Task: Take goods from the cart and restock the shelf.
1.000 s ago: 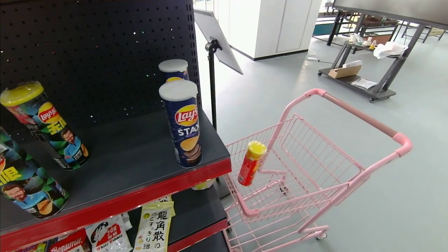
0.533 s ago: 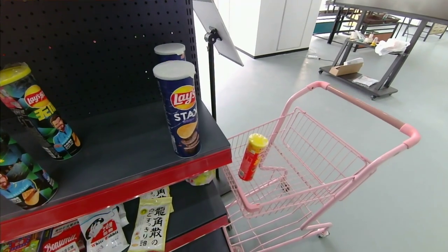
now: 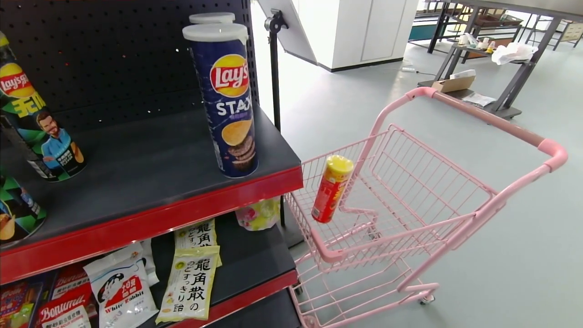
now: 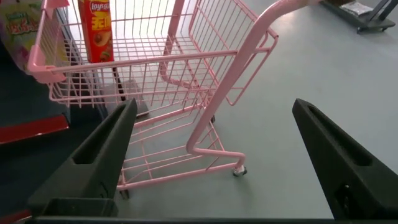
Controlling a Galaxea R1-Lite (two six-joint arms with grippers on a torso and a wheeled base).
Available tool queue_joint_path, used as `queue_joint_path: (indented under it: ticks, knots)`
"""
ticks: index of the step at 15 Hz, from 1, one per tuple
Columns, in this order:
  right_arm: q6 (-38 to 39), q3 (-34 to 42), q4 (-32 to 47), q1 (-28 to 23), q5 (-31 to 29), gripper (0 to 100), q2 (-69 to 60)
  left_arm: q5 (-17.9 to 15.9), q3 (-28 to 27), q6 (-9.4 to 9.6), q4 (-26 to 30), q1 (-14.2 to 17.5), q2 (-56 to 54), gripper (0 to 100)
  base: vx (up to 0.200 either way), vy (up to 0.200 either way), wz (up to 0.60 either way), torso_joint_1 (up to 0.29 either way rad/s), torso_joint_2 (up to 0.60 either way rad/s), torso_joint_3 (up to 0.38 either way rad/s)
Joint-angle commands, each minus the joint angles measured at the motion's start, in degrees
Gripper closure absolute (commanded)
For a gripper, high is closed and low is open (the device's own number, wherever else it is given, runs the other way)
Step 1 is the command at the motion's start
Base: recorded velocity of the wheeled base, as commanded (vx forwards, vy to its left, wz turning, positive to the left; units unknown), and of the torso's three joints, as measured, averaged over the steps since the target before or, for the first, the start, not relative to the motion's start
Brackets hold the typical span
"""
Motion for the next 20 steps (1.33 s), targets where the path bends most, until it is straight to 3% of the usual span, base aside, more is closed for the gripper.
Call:
queue_joint_path:
  ticks: [1,6,7,8,9,10,13,15,20]
  knots:
    - [-0.08,-0.01,-0.02,0.02,0.00,0,1.13,0.01,0.05,0.00,0.01,0.01,0.79,0,0.000,0.000,0.00,-0.178,0.54,0.344]
    - [0.19,-0.01,-0.02,-0.07,0.18,0,3.50,0.01,-0.03,0.00,-0.07,0.01,0.87,0,0.000,0.000,0.00,-0.102,0.32,0.212]
    - [0.89,-3.87,-0.11,0.11,0.70,0,7.90,-0.07,-0.12,0.00,-0.07,0.01,0.96,0,0.000,0.000,0.00,-0.022,0.07,0.041]
    - [3.96,-15.91,-0.11,-0.42,0.53,0,23.37,-0.16,-0.39,0.00,-0.07,0.01,1.05,0,0.000,0.000,0.00,0.000,0.00,0.000]
    - [5.37,-19.08,-0.63,-0.42,0.70,0,28.73,-0.60,-0.47,0.00,-0.07,0.01,1.23,0,0.000,0.000,0.00,0.000,0.00,0.000]
    - [7.57,-26.02,-1.69,1.51,1.93,0,41.30,-3.41,-1.53,-0.27,-0.16,0.01,2.28,0,0.000,0.000,0.00,0.000,0.00,0.000]
    - [8.01,-32.35,-5.73,10.39,4.66,0,56.59,-5.08,-4.87,-0.53,-0.16,0.09,6.24,0,0.000,0.000,0.00,0.000,0.00,0.000]
    - [9.85,-36.22,-6.70,11.09,6.42,0,64.59,-5.44,-5.13,-0.53,-0.25,0.09,6.50,0,0.000,0.000,0.00,0.000,0.00,0.000]
    - [10.29,-44.04,-21.11,10.66,10.37,0,88.06,-5.26,-4.96,-0.53,0.19,0.18,4.13,0,0.000,0.000,0.00,0.000,0.00,0.000]
